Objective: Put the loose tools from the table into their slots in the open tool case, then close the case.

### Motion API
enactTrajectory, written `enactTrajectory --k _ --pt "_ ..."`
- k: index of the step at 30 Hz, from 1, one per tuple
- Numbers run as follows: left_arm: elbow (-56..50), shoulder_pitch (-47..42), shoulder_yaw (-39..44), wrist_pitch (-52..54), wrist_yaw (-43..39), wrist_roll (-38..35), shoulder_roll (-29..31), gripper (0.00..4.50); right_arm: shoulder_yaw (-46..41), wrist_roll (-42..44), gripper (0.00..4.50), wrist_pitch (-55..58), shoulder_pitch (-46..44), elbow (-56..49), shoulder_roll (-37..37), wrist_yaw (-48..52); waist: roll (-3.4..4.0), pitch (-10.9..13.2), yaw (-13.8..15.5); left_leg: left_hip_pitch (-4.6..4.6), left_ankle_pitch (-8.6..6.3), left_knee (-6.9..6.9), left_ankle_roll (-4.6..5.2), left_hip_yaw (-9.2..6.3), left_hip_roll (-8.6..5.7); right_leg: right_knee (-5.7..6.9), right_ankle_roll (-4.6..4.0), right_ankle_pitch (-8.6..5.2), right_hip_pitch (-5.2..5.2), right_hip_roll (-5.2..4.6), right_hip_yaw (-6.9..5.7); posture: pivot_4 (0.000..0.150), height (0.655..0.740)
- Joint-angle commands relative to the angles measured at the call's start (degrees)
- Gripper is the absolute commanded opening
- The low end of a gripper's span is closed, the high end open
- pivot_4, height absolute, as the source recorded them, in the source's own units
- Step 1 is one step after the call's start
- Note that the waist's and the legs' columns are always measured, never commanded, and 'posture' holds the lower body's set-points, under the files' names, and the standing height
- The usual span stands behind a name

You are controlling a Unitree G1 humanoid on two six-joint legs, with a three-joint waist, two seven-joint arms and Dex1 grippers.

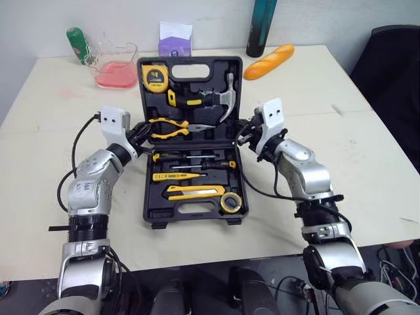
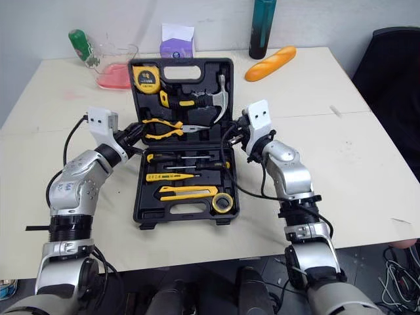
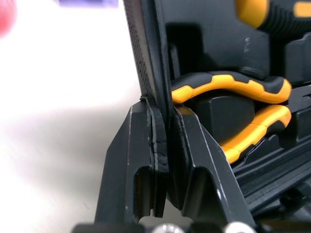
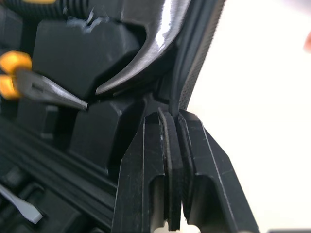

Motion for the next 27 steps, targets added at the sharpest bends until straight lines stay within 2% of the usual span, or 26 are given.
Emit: enactTrajectory --k 1,2,5,11,16,19,21,22,26,27 --pt "-1.09 1.65 2.79 -13.43 0.43 4.18 3.32 0.0 1.17 -8.08 0.0 -22.25 2.41 0.19 -5.59 -0.3 0.0 0.0 0.04 0.0 0.0 -0.04 0.0 0.0 0.0 -0.06 0.0 0.0 0.0 -0.01 -0.02 0.15 0.74" --pt "-0.9 2.58 2.42 -15.75 0.1 4.78 3.47 0.0 1.93 -9.45 0.0 -26.03 3.17 1.9 -6.51 -0.71 0.0 0.0 -0.01 0.0 0.0 -0.05 0.0 0.0 -0.02 -0.06 0.0 0.0 0.0 -0.03 -0.02 0.15 0.74" --pt "-2.1 8.91 0.03 -26.15 -1.1 9.46 4.44 0.0 5.64 -20.99 0.0 -44.68 6.65 7.93 -12.26 -8.06 0.0 0.0 0.0 0.03 0.01 -0.02 0.03 0.0 -0.03 -0.06 0.03 0.02 0.04 -0.07 -0.02 0.15 0.74" --pt "-0.02 15.92 -1.38 -33.18 -2.21 11.29 5.09 0.0 9.32 -33.8 0.0 -60.0 8.2 16.3 -17.78 -19.42 -0.01 0.02 0.11 0.07 0.04 0.11 0.08 -0.04 0.23 0.08 0.03 0.03 0.08 -0.13 -0.01 0.15 0.74" --pt "-0.77 20.03 -1.3 -32.18 -4.88 10.05 6.99 0.0 12.15 -35.47 0.0 -64.98 9.3 20.06 -20.09 -19.66 -0.02 0.01 0.11 0.16 0.04 0.11 0.08 -0.06 0.28 0.14 0.02 0.03 0.13 -0.15 0.02 0.15 0.74" --pt "-3.6 21.98 -0.77 -30.88 -6.48 7.29 7.25 0.0 12.84 -31.92 0.0 -65.43 10.36 19.55 -20.89 -15.86 -0.01 0.0 0.12 0.35 0.04 0.08 0.08 -0.04 0.31 0.13 0.02 0.02 0.3 -0.15 0.05 0.15 0.74" --pt "-6.57 23.84 0.08 -28.02 -7.23 5.25 7.85 0.92 13.01 -27.99 0.78 -64.82 11.25 18.22 -21.46 -11.92 -0.01 0.0 0.2 0.79 0.03 -0.06 0.09 -0.06 0.34 -0.08 0.01 0.02 0.83 -0.14 0.01 0.15 0.74" --pt "-8.93 26.0 0.56 -25.33 -9.03 3.26 8.83 1.23 12.7 -25.2 1.12 -63.75 12.01 16.97 -22.11 -9.27 -0.01 0.0 0.21 1.03 0.03 -0.16 0.09 -0.08 0.35 -0.22 0.01 0.02 1.09 -0.12 -0.02 0.15 0.74" --pt "-15.72 34.81 4.18 -18.87 -15.05 -1.95 13.27 2.96 10.64 -15.84 3.06 -56.48 15.26 11.47 -25.03 -0.11 0.0 0.01 0.27 1.07 -0.01 -0.24 0.14 -0.13 0.37 -0.33 0.01 0.02 1.18 -0.15 -0.03 0.15 0.74" --pt "-17.22 37.52 5.93 -17.1 -16.46 -3.31 14.68 2.98 9.8 -12.87 3.52 -53.92 16.32 9.66 -26.13 2.45 0.0 0.01 0.17 1.08 -0.01 -0.23 0.14 -0.12 0.37 -0.32 0.01 0.02 1.18 -0.16 -0.03 0.15 0.74"
